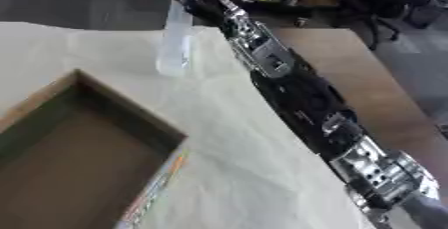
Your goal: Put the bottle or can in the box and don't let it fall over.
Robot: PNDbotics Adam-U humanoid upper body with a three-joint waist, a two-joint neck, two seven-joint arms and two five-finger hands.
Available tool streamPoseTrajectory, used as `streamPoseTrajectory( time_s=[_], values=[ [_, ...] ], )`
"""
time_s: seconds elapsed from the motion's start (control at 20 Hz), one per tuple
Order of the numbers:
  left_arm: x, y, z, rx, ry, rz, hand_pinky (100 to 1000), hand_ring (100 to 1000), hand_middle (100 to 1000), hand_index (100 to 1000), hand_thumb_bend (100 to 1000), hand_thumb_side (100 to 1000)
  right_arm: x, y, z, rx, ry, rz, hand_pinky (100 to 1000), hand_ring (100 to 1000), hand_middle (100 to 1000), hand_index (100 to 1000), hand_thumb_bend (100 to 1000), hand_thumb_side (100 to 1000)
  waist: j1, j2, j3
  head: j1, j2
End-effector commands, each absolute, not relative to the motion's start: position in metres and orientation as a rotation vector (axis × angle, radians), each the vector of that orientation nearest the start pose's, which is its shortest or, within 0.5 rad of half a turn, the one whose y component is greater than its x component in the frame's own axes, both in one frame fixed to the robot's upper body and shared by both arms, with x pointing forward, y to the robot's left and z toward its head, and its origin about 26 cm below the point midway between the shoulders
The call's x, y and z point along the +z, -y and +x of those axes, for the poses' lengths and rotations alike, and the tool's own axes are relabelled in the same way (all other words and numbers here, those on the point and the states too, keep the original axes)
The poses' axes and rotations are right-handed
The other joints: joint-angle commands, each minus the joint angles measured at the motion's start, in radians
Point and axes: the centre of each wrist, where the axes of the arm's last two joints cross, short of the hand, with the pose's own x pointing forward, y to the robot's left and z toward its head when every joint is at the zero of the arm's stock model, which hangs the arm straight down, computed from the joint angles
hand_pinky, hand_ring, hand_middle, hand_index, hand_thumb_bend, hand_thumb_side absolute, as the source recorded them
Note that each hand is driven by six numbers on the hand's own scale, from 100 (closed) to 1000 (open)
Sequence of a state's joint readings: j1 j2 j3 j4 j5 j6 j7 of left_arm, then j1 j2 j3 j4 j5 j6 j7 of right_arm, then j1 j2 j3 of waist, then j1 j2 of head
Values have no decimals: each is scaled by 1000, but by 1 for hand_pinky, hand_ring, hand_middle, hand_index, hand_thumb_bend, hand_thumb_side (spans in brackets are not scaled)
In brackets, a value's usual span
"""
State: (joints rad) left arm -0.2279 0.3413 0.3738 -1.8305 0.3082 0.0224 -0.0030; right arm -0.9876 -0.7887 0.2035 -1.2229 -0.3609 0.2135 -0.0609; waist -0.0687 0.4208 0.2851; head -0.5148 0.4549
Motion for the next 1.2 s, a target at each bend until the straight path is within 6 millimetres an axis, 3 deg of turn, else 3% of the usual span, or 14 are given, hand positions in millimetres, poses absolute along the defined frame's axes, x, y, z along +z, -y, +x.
streamPoseTrajectory(
  time_s=[0.05,0.35,1.2],
  values=[
    [179,-380,294,118,2134,218,1000,1000,1000,757,202,698,354,343,418,355,1973,-422,1000,1000,1000,963,100,527,2,-25,4,-11,-3],
    [181,-380,294,120,2140,216,1000,1000,1000,757,200,701,353,343,417,355,1971,-416,1000,1000,1000,963,100,526,-8,-28,14,-59,-4],
    [181,-380,292,126,2138,233,1000,1000,1000,757,196,710,357,357,410,329,1980,-481,1000,1000,1000,962,100,529,-35,2,36,-96,-15]
  ],
)
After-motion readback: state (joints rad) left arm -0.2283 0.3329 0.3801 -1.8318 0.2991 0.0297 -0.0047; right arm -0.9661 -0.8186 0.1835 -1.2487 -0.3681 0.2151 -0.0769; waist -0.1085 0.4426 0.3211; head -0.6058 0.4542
